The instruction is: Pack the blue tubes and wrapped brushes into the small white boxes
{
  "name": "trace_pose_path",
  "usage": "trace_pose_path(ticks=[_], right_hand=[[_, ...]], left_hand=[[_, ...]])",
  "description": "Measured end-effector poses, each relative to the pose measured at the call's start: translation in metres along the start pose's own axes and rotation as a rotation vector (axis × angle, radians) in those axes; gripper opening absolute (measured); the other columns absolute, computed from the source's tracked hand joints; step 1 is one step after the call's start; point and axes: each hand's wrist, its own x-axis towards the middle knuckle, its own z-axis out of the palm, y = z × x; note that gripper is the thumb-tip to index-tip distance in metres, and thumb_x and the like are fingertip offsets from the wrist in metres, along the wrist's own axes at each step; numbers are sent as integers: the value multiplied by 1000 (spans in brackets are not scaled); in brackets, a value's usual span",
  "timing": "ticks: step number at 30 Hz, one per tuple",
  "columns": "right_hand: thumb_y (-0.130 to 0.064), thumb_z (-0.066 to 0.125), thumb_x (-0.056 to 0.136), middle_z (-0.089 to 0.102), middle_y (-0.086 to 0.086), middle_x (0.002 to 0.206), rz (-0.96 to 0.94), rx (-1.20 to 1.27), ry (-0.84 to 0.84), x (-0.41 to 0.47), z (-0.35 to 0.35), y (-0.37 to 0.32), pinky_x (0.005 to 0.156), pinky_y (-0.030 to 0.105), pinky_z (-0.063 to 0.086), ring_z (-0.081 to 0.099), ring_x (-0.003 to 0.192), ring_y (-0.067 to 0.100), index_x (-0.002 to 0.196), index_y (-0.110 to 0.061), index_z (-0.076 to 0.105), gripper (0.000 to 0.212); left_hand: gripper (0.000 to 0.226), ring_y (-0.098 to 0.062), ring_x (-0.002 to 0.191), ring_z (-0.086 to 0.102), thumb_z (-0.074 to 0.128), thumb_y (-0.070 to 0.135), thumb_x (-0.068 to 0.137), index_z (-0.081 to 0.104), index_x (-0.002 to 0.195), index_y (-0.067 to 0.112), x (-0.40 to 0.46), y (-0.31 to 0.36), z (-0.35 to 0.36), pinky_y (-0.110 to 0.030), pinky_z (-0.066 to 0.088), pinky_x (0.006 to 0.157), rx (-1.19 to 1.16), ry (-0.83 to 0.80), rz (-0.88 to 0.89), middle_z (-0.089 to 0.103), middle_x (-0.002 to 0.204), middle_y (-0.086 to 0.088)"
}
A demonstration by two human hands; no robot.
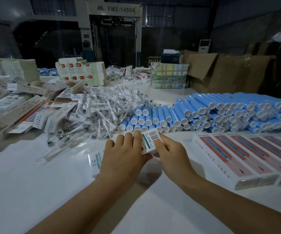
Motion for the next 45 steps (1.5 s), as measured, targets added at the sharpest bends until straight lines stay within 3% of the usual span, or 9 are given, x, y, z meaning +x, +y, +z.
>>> trace_pose_path(ticks=[7, 19, 22, 25, 29, 31, 36, 42, 45], right_hand=[[-13, 52, 97, 66, -16, 96, 126, 287, -40, 6, -2, 0, 65, 20, 56, 68, 85, 0, 140, -23, 47, 45], [-35, 41, 100, 73, -4, 87, 59, 384, -95, 7, -5, -8, 61, 27, 57, 69, 75, 12, 134, -30, 53, 36], [-36, 36, 100, 70, 3, 98, -8, 451, -27, 11, -10, -14, 59, 26, 52, 67, 76, 13, 134, -22, 50, 39], [-40, 45, 95, 64, 1, 104, -40, 364, 2, 11, -14, -15, 64, 27, 50, 62, 78, 10, 118, -46, 48, 24], [-52, 44, 79, 61, -17, 85, -130, 182, -124, 3, -7, -18, 60, 12, 48, 59, 73, -3, 112, -59, 41, 34], [-56, 46, 80, 58, -18, 90, -150, 130, -206, -1, 2, -20, 62, 13, 51, 62, 81, -2, 116, -62, 37, 38], [-54, 54, 86, 42, -21, 107, -159, -102, -183, -4, 8, -22, 70, 12, 49, 55, 95, -3, 139, -44, 36, 57], [-50, 61, 83, 43, -16, 107, -129, -169, -169, -4, 6, -22, 82, 25, 54, 56, 101, 5, 139, -38, 40, 61], [-43, 62, 86, 44, -19, 103, -133, -175, -152, -2, 4, -22, 72, 17, 52, 57, 95, 4, 137, -37, 42, 55]], left_hand=[[94, -25, 102, 57, -6, 67, 82, 40, 141, 8, 2, 0, -1, -38, 44, 80, -27, -13, 17, 58, 121, -8], [77, -20, 117, 46, 18, 66, 88, 15, 147, 18, 11, -6, 5, -31, 37, 84, -105, 91, 23, 43, 134, 0], [73, -15, 98, 55, 18, 70, 86, 38, 137, 21, 19, -19, -11, -25, 35, 67, -553, 190, -24, 53, 113, 3], [56, -4, 77, 66, 31, 70, 86, 64, 101, 27, 23, -29, -27, -17, 45, 60, -1472, 266, -256, 68, 84, 4], [63, -27, 92, 70, 28, 69, 85, 59, 116, 23, 25, -27, -16, -44, 55, 71, -2160, -148, -657, 73, 101, -10], [66, -34, 97, 68, 30, 68, 87, 53, 123, 18, 20, -16, -10, -51, 54, 82, -2209, -259, -731, 70, 106, -16], [49, -22, 74, 73, 32, 61, 92, 61, 96, 22, 15, 3, -4, -30, 56, 52, -2148, -264, -718, 75, 82, -6], [43, -21, 71, 72, 36, 61, 91, 60, 93, 25, 11, 5, -7, -30, 57, 52, -2053, -328, -758, 74, 79, -4], [49, -23, 78, 72, 33, 63, 91, 63, 96, 25, 11, 4, -7, -36, 59, 69, -2030, -318, -760, 75, 86, -6]])
